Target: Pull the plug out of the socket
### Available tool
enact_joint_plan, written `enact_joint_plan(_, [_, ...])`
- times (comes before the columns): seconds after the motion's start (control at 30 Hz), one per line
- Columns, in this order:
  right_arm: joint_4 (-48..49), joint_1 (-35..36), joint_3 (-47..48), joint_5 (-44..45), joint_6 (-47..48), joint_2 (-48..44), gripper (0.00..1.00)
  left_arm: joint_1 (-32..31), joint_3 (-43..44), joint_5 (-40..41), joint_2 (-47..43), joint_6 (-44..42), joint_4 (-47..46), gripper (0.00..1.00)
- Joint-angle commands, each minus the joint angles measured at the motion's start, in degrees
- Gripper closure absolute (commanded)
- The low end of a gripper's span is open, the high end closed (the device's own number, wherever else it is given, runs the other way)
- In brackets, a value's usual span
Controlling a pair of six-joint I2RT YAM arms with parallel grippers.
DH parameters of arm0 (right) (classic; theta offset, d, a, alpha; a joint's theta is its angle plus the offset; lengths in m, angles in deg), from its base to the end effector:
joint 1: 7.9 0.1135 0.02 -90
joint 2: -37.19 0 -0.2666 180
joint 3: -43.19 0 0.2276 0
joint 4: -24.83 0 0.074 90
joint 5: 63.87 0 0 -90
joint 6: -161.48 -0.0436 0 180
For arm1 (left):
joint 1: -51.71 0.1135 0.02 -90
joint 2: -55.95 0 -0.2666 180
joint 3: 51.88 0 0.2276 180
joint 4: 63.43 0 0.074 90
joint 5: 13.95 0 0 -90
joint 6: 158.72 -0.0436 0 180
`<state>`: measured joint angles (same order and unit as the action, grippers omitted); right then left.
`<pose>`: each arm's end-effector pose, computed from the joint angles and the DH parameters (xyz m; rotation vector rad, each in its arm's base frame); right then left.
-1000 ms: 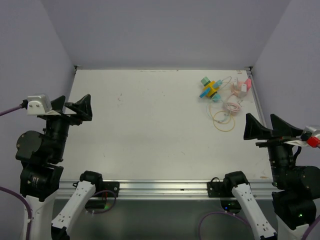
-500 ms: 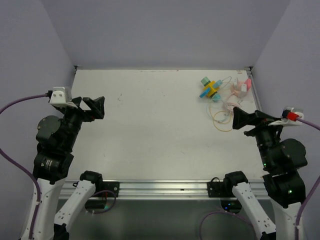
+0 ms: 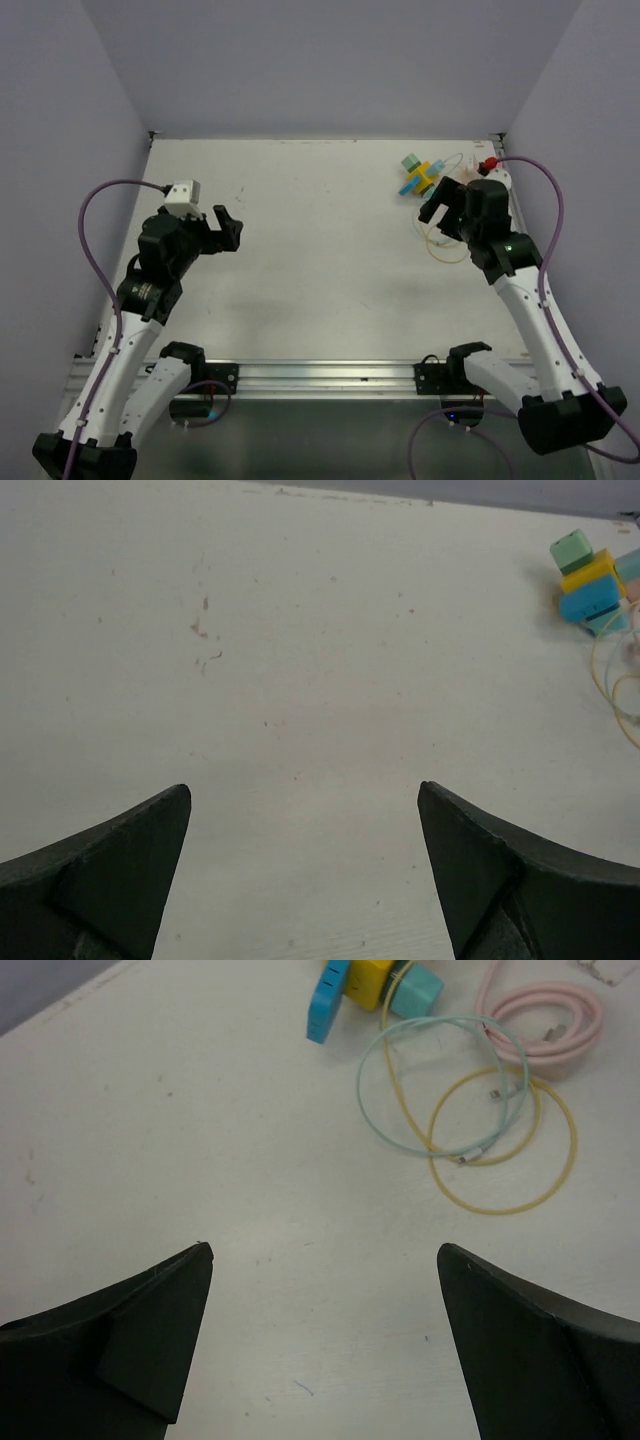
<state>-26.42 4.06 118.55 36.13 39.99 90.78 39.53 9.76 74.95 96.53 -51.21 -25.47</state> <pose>0.1727 0.0288 0.3549 0.4588 2.0379 0.2810 0.1390 -0.0309 0.3345 -0.0742 1.8812 -0.3750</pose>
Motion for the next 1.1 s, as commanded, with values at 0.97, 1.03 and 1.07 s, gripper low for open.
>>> enact_joint_plan(0.97, [6.5,-0.2,37.0,31.9,-22.3,61.0,0.06,-0.1,-9.5,-2.3,2.6,-0.4,-8.8,0.0])
enact_joint_plan(1.03, [6.2,-0.3,37.9,31.6,-23.2,63.4,0.06,-0.1,-9.5,-2.6,2.6,-0.5,-8.7,0.0])
enact_joint_plan(1.07, [6.2,-0.2,38.8,31.4,-23.4,64.0,0.06,0.0,-9.5,-2.7,2.6,-0.4,-8.8,0.01])
